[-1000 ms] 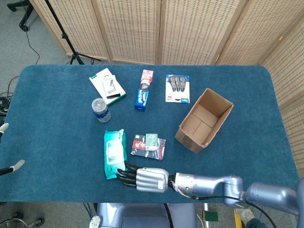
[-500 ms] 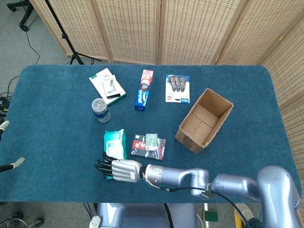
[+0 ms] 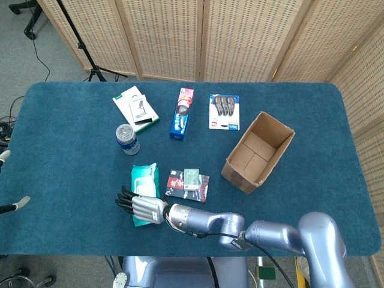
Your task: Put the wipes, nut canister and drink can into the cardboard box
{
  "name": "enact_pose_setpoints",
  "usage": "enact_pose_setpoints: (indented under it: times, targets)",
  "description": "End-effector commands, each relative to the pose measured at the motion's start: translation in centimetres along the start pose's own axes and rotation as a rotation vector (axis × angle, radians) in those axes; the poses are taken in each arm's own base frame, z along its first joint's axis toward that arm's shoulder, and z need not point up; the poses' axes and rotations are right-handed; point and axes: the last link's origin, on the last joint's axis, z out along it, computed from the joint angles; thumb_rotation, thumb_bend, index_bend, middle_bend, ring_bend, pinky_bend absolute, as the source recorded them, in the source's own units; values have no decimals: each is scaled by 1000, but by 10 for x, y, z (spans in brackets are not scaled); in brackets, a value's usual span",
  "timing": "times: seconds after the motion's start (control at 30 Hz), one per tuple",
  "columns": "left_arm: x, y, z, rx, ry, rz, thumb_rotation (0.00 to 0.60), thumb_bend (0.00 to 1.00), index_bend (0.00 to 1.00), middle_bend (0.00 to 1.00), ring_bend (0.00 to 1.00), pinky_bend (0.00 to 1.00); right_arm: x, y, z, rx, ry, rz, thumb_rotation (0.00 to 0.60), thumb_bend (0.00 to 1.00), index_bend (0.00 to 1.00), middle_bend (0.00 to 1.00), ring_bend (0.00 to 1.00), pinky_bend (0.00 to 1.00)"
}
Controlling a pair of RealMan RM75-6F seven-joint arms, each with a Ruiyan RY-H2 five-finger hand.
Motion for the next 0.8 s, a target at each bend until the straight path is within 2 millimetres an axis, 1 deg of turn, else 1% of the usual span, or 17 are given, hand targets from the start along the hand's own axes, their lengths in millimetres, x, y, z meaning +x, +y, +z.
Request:
enact_pose_setpoints:
  times: [0.03, 0.23, 0.33, 0.37, 0.4, 0.43, 0.47, 0.5, 0.53, 0.6, 0.7, 0.77, 0.8]
  targets:
    - [-1, 0, 1, 4, -3, 1, 600, 0, 0, 0, 0, 35, -7, -4, 11, -16, -44, -4, 600, 0, 108, 0, 0, 99]
    - [-2, -2, 4, 15, -11, 2, 600, 0, 0, 0, 0, 35, -18, -11, 14, -23, -95, -10, 600, 0, 110, 0, 0, 99]
    - [-2, -2, 4, 16, -15, 2, 600, 0, 0, 0, 0, 35, -20, -13, 14, -23, -103, -7, 600, 0, 147, 9, 0, 99]
    - [-3, -1, 4, 15, -15, 1, 600, 0, 0, 0, 0, 35, -21, -14, 14, -22, -105, -7, 600, 0, 176, 37, 4, 101]
    - [-3, -1, 5, 15, -16, 1, 600, 0, 0, 0, 0, 35, -21, -15, 13, -18, -107, -1, 600, 19, 216, 88, 31, 121]
    - [-3, -1, 5, 15, -16, 2, 600, 0, 0, 0, 0, 35, -22, -16, 13, -11, -107, 11, 600, 60, 249, 134, 65, 147]
    - [-3, -1, 5, 13, -17, 0, 600, 0, 0, 0, 0, 35, -23, -17, 11, 0, -110, 31, 600, 164, 306, 211, 136, 205]
    - [-3, -1, 5, 13, -16, 0, 600, 0, 0, 0, 0, 35, -23, -17, 10, 7, -109, 38, 600, 315, 365, 285, 215, 276]
    - [-2, -1, 5, 13, -16, 0, 600, 0, 0, 0, 0, 35, -24, -17, 10, 13, -107, 42, 600, 425, 404, 330, 260, 319]
    - [-3, 0, 5, 13, -16, -1, 600, 0, 0, 0, 0, 35, -24, -17, 7, 20, -92, 57, 600, 706, 515, 443, 366, 427]
    - [-4, 0, 5, 11, -21, 2, 600, 0, 0, 0, 0, 35, -23, -13, 2, 21, -53, 65, 600, 920, 616, 535, 453, 501]
    - [-5, 0, 5, 10, -26, 2, 600, 0, 0, 0, 0, 35, -21, -7, -3, 13, -11, 64, 600, 971, 634, 554, 473, 519]
    - [-5, 1, 5, 9, -28, 2, 600, 0, 0, 0, 0, 35, -20, -3, -6, 5, 8, 63, 600, 981, 638, 559, 479, 525]
